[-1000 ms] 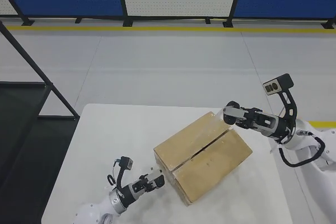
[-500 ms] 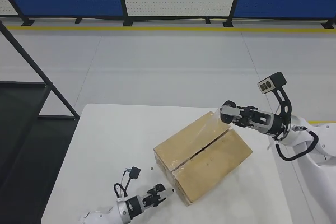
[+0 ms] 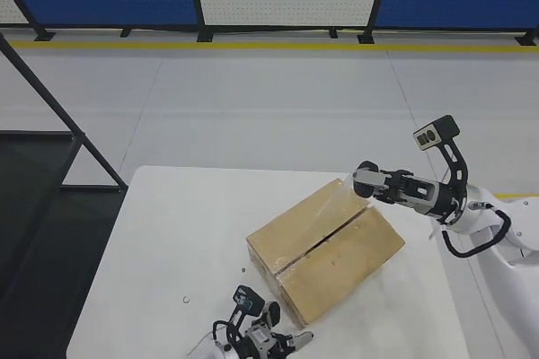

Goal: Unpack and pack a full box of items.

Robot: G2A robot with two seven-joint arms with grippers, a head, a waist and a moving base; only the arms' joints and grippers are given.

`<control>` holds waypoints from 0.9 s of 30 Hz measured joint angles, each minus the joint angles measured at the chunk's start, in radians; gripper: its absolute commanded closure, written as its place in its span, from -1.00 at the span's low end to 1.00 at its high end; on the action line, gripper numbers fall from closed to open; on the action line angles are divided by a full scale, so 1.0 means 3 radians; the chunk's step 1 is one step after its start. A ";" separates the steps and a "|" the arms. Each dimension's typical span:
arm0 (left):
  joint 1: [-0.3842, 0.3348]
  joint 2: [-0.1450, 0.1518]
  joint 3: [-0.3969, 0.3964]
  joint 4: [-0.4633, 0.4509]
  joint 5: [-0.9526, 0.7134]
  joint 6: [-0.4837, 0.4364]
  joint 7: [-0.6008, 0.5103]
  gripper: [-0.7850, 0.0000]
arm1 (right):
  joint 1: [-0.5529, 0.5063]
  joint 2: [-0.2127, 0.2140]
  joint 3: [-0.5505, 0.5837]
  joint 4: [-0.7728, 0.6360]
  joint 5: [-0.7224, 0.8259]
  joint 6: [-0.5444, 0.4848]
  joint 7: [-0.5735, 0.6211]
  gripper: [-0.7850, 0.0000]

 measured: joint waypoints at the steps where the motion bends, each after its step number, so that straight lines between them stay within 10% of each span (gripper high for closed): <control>1: -0.0002 -0.0007 0.0043 0.0020 0.0112 0.0027 0.0084 -1.00 | 0.0000 0.0000 0.0000 0.0000 0.0000 0.0000 0.0000 1.00; 13: -0.0225 -0.0134 0.0377 0.0370 0.0725 0.0702 0.0898 -1.00 | 0.0000 0.0000 0.0000 0.0000 0.0000 0.0000 0.0000 1.00; 27: -0.0092 -0.0128 -0.0009 0.0291 0.0508 0.0864 0.1197 -1.00 | 0.0000 0.0000 0.0000 0.0000 0.0000 0.0000 0.0000 1.00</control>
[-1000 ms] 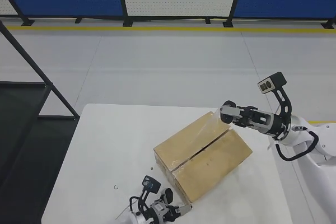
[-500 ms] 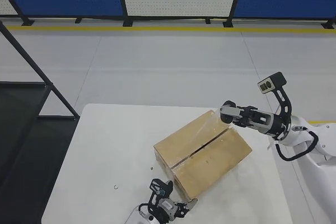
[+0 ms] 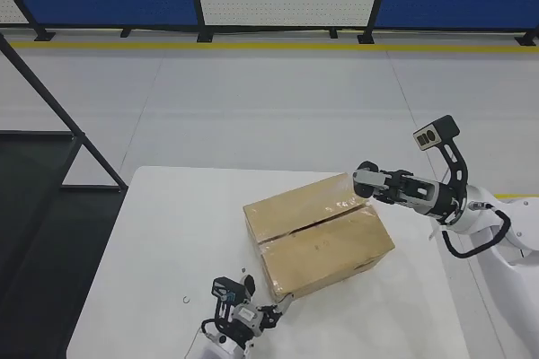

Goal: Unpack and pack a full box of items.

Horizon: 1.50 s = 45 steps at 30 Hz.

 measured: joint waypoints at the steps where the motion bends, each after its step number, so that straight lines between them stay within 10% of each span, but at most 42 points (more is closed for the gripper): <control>1: 0.0007 0.0002 -0.0030 -0.0011 -0.0012 0.0004 -0.0001 -1.00 | 0.0000 0.0000 0.0000 0.0000 0.0000 0.0000 0.0000 1.00; 45: 0.0364 0.0028 -0.0682 -0.0184 -0.0443 -0.0357 0.0128 -1.00 | 0.1014 -0.0469 -0.1399 -0.0250 0.0214 0.0458 -0.0909 1.00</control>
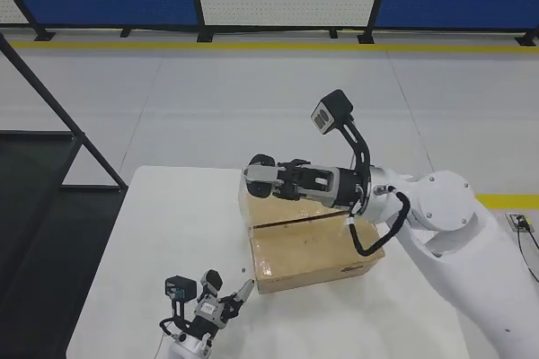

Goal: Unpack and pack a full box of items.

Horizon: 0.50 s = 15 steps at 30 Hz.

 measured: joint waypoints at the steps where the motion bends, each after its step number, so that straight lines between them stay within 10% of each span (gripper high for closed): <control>1: 0.0006 -0.0001 -0.0002 -0.0002 0.0000 -0.0004 0.0003 -1.00 | 0.0013 -0.0012 -0.0021 -0.0002 0.0008 -0.0003 -0.0019 1.00; 15: 0.0079 -0.0007 -0.0036 -0.0002 -0.0007 -0.0066 0.0054 -1.00 | 0.0182 -0.0178 -0.0247 0.0107 0.0059 0.0019 -0.0163 1.00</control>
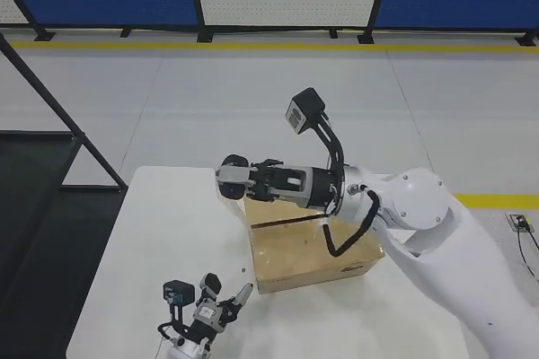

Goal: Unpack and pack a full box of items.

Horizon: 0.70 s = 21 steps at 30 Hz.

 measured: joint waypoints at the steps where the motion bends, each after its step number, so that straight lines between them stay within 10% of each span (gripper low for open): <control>1: 0.0003 0.0000 -0.0002 0.0000 -0.0001 -0.0005 0.0004 -1.00 | 0.0005 -0.0008 -0.0003 0.0009 0.0004 -0.0001 0.0000 1.00; 21: -0.0168 -0.0025 -0.0109 -0.0242 -0.0377 0.0088 -0.0222 -1.00 | -0.0106 -0.0075 0.0139 0.0098 -0.0048 -0.0017 0.0168 1.00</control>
